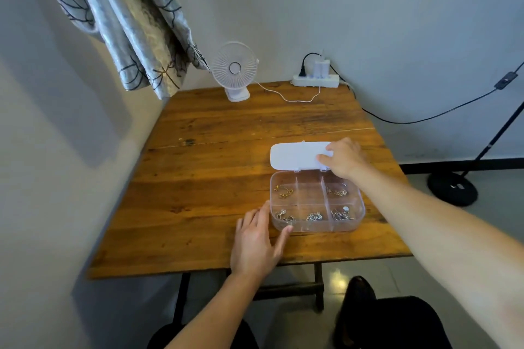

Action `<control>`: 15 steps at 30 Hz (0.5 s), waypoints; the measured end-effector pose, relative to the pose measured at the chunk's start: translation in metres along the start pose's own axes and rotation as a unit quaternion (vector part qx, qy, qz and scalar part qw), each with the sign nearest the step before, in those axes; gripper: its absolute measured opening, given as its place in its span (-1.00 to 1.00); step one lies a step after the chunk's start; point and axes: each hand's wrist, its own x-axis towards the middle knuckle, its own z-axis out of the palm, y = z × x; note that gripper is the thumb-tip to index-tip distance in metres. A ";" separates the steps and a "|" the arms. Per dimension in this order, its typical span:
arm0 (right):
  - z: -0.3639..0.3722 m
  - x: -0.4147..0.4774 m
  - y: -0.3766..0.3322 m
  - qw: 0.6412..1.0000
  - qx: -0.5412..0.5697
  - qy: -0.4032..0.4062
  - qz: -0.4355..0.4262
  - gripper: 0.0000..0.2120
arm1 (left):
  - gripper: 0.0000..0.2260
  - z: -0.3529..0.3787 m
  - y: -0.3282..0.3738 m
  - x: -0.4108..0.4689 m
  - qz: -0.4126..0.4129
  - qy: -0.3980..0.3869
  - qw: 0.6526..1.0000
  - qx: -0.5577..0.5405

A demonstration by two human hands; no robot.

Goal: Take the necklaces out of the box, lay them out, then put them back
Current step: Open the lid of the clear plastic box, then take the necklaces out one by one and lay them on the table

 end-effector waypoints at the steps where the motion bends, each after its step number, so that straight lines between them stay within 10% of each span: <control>1: -0.004 -0.008 -0.002 0.999 0.016 0.026 -0.029 -0.60 | -0.38 0.000 0.001 0.000 -0.002 0.001 1.000 0.000; 6: -0.029 -0.083 -0.016 0.973 0.127 -0.002 -0.192 -0.89 | -0.39 -0.002 0.001 -0.001 -0.014 -0.009 1.000 -0.002; 15: 0.004 -0.136 -0.005 0.941 -0.087 -0.167 -0.282 -0.71 | -0.41 -0.005 0.007 -0.004 -0.023 0.000 1.000 0.001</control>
